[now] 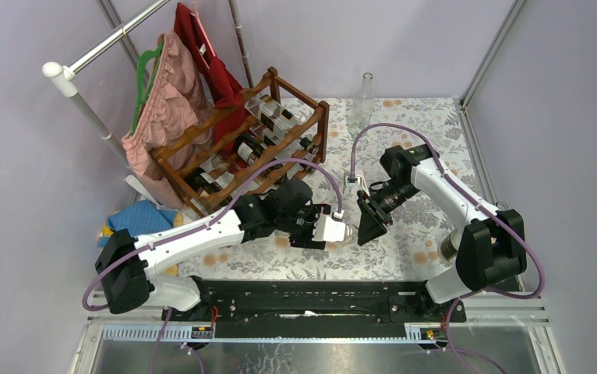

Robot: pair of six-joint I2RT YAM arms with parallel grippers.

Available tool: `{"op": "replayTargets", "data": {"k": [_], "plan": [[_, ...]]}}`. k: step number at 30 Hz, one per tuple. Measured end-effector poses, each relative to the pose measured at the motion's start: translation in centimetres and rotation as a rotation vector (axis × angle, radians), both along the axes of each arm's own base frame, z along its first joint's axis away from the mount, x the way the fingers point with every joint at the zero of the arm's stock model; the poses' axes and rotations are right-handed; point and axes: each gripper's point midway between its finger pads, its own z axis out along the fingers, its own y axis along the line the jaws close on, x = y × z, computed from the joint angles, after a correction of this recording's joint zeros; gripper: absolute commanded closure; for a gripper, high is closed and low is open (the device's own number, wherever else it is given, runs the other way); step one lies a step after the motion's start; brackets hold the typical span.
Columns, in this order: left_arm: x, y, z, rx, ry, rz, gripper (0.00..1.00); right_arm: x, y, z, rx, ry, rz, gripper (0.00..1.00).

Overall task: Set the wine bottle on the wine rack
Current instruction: Pick up the wine bottle from the center of the board.

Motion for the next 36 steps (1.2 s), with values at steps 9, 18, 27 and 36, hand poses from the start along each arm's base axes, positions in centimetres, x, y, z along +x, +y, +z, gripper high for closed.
{"op": "replayTargets", "data": {"k": [9, 18, 27, 36], "plan": [[-0.1, -0.1, -0.6, 0.007, 0.027, -0.004, 1.00, -0.1, -0.1, -0.4, -0.014, 0.038, 0.003, 1.00], [-0.2, -0.1, -2.1, 0.029, 0.102, 0.000, 1.00, -0.1, -0.2, -1.9, -0.041, 0.110, 0.018, 0.53], [-0.3, 0.1, -2.6, 0.029, 0.180, 0.030, 1.00, -0.2, 0.1, -2.1, -0.010, 0.116, 0.026, 0.46], [-0.5, 0.1, -2.3, 0.021, 0.216, 0.048, 0.99, 0.1, -0.3, -2.8, -0.044, 0.127, 0.021, 0.97]]}}
